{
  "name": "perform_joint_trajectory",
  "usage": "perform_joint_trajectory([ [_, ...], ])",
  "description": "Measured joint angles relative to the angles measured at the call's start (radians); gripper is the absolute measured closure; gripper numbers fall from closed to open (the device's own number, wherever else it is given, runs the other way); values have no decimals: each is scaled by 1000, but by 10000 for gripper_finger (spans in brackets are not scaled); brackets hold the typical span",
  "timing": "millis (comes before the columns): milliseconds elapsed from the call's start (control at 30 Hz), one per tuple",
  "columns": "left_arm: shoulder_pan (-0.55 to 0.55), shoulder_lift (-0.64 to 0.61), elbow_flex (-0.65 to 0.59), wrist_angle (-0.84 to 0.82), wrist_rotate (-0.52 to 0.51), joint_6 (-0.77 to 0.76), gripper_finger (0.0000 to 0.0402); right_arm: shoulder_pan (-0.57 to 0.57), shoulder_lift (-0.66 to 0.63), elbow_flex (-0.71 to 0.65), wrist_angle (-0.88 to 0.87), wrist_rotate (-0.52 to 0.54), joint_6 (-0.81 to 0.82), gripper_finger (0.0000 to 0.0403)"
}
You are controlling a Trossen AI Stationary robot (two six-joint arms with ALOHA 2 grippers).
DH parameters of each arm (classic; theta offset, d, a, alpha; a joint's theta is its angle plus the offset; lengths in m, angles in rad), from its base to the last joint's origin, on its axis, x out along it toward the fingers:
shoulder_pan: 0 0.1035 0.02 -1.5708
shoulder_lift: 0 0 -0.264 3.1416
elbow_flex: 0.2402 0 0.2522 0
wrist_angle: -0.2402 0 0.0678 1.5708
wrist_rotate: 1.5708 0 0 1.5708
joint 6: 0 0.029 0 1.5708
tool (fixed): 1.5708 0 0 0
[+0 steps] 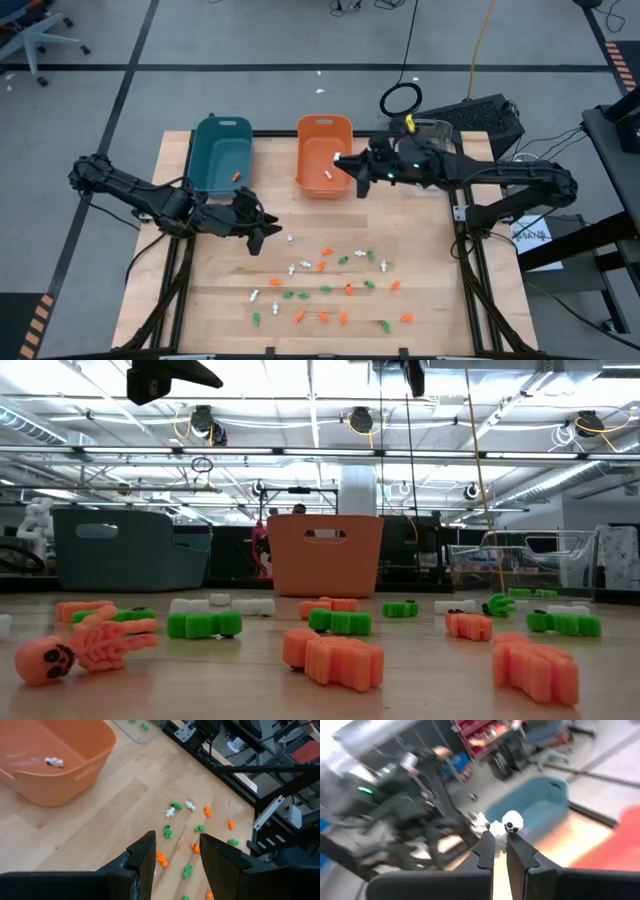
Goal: Sort Halloween decoration
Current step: Put the white skeleton toy into the orange bin
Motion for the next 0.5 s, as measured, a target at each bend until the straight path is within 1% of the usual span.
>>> perform_joint_trajectory([
  [133,10,12,0,-2,-8,-1,249,-37,72,43,-94,0,10,399],
  [333,13,41,0,2,-8,-3,249,-105,196,154,-253,-5,32,399],
  [500,13,71,0,8,-8,-8,249,-176,298,261,-371,-77,29,399],
])
